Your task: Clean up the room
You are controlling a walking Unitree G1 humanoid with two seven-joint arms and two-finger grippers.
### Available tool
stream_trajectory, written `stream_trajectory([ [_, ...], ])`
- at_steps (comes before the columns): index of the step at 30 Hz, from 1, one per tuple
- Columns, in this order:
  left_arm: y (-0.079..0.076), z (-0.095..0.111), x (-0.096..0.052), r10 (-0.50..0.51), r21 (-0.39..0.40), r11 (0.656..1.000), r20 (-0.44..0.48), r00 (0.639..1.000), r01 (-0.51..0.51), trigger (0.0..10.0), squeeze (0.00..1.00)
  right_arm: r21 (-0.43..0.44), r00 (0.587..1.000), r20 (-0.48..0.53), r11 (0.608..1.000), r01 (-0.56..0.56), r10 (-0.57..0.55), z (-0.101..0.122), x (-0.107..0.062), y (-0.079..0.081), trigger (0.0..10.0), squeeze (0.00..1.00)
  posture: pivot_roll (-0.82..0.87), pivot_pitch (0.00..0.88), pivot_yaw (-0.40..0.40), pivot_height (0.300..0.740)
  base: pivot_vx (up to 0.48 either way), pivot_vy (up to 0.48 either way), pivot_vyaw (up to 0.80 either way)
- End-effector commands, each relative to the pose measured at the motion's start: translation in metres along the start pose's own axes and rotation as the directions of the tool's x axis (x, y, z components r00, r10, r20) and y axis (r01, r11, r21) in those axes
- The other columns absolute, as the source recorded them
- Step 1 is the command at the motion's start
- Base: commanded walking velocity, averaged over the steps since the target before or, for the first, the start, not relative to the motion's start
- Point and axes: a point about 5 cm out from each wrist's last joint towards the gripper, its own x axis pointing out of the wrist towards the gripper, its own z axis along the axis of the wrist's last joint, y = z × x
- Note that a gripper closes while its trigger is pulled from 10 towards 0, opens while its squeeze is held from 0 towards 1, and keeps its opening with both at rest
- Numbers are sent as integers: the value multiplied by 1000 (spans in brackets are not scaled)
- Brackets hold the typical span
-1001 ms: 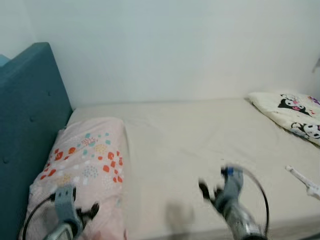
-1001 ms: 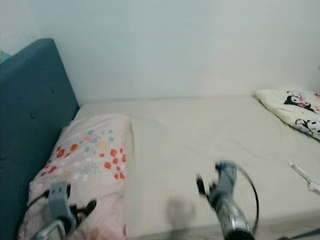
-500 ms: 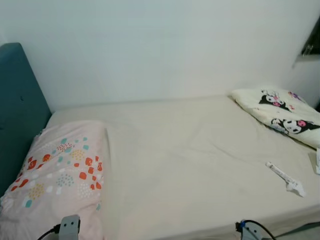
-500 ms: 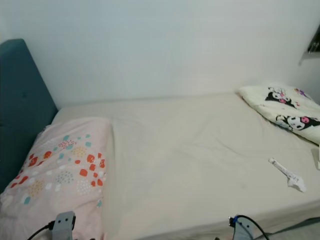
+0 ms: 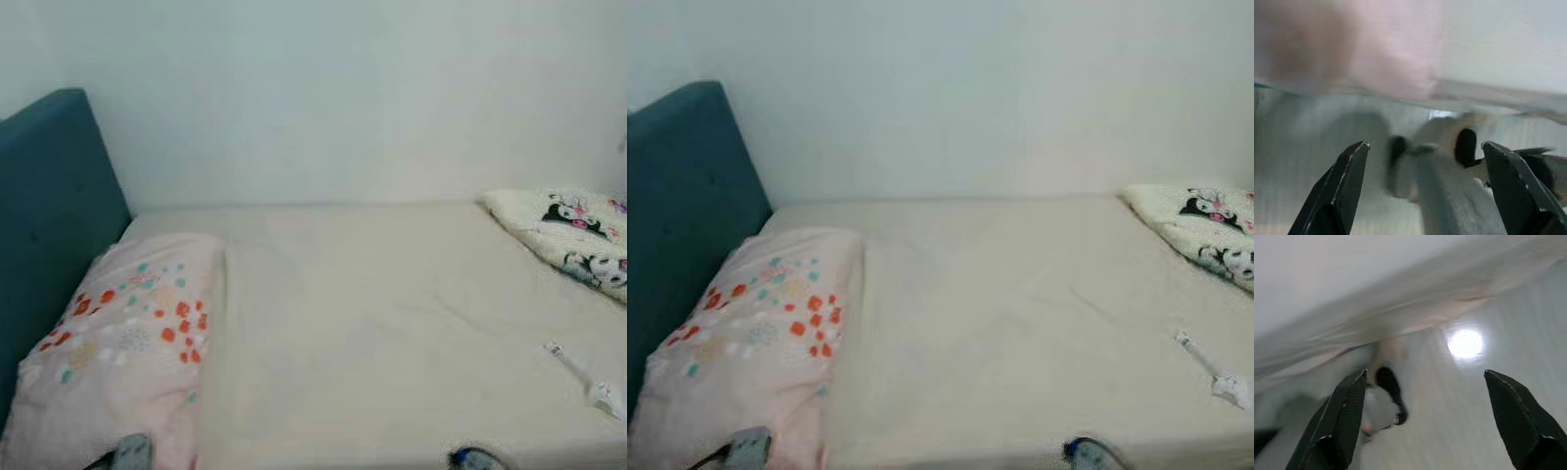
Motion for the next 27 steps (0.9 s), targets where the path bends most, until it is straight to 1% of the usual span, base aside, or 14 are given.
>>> stream_trajectory([
  [1, 2, -4, -1, 12, 7, 1000, -21, 1000, -12, 10000, 0, -8, 1000, 4, 1000, -23, 23, -1, 1, 7, 10000, 0, -79, 0, -19, 740, 0, -480, 0],
  [5, -2, -7, 0, 11, 7, 1000, -28, 1000, -11, 10000, 0, 1, 1000, 1, 1000, -21, 21, -3, 0, 7, 10000, 0, -78, 0, -25, 740, 0, -480, 0],
  [10, -7, -13, 0, 10, 9, 1000, -45, 999, -9, 10000, 0, -7, 999, -38, 1000, -3, 3, -9, 0, 7, 10000, 0, -78, 0, -26, 740, 0, -480, 0],
  [14, -12, -18, 0, 6, 11, 1000, -56, 998, -6, 10000, 0, -5, 999, -37, 1000, -7, 7, -9, 0, 9, 10000, 0, -75, 0, -25, 740, 0, -480, 0],
  [15, -15, -23, 0, 5, 14, 1000, -67, 998, -4, 10000, 0, -4, 999, -36, 1000, -9, 9, -8, 0, 10, 10000, 0, -76, 0, -22, 740, 0, -480, 0],
  [17, -15, -23, 0, 5, 14, 1000, -67, 998, -4, 10000, 0, -4, 999, -36, 1000, -9, 9, -8, 0, 10, 10000, 0, -76, 0, -22, 740, 0, -480, 0],
  [20, -18, -30, -1, 7, 19, 1000, -83, 997, -5, 10000, 0, -9, 999, -29, 1000, -15, 15, -7, 1, 11, 10000, 0, -77, 0, -18, 740, 0, -480, 0],
  [23, -20, -32, -1, 8, 23, 1000, -91, 996, -6, 10000, 0, 6, 1000, -5, 1000, -22, 23, -4, 1, 11, 10000, 0, -77, 0, -16, 740, 0, -480, 587],
  [24, -20, -33, -1, 8, 24, 1000, -93, 996, -6, 10000, 0, -9, 1000, 1, 1000, -18, 18, -3, 1, 11, 10000, 0, -77, 0, -15, 740, 0, -480, 775],
  [27, -21, -33, -1, 8, 25, 1000, -94, 996, -6, 10000, 0, -21, 1000, 2, 1000, -14, 14, -2, 1, 10, 10000, 0, -77, 0, -15, 740, 0, -480, 775],
])
